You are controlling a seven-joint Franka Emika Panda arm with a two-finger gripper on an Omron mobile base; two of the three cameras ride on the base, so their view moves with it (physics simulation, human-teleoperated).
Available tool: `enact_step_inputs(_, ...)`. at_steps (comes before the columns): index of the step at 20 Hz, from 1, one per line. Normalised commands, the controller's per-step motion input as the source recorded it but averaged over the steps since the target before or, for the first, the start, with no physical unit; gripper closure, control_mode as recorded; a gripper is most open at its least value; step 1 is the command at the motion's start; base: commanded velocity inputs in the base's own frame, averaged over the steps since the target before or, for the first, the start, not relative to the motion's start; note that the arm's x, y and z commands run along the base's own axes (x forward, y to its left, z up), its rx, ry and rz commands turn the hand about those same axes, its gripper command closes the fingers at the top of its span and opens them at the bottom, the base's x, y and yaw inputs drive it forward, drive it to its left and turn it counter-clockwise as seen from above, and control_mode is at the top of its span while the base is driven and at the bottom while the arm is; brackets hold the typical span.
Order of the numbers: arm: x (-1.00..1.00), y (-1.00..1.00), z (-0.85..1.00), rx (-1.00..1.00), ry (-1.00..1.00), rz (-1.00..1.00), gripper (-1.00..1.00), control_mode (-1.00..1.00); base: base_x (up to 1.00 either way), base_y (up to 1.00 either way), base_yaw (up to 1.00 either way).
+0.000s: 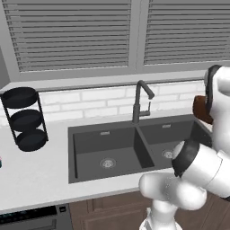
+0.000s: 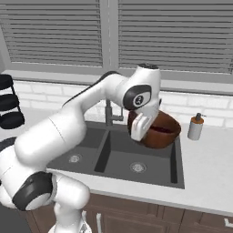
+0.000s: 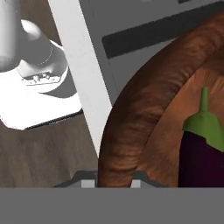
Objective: Pick the eggplant from the sink and place it in the bowl. Then pick the bowl and place it in the microwave. Then close the microwave door and press the start button.
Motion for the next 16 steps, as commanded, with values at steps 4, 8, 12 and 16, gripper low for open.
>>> enact_step_inputs(4, -0.11, 0.93, 0.53, -0.01, -0.41, 0.37, 1.00, -1.00, 0.00, 0.00, 0.00)
enact_step_inputs(8, -0.19, 0.62, 0.71, 0.00, -0.36, 0.33, 1.00, -1.00, 0.00, 0.00, 0.00)
enact_step_inputs(12, -0.08, 0.41, 0.73, 0.00, -0.09, 0.28, 1.00, -1.00, 0.00, 0.00, 0.00)
enact_step_inputs(16, -0.01, 0.51, 0.53, -0.03, 0.01, 0.26, 1.00, -1.00, 0.00, 0.00, 0.00)
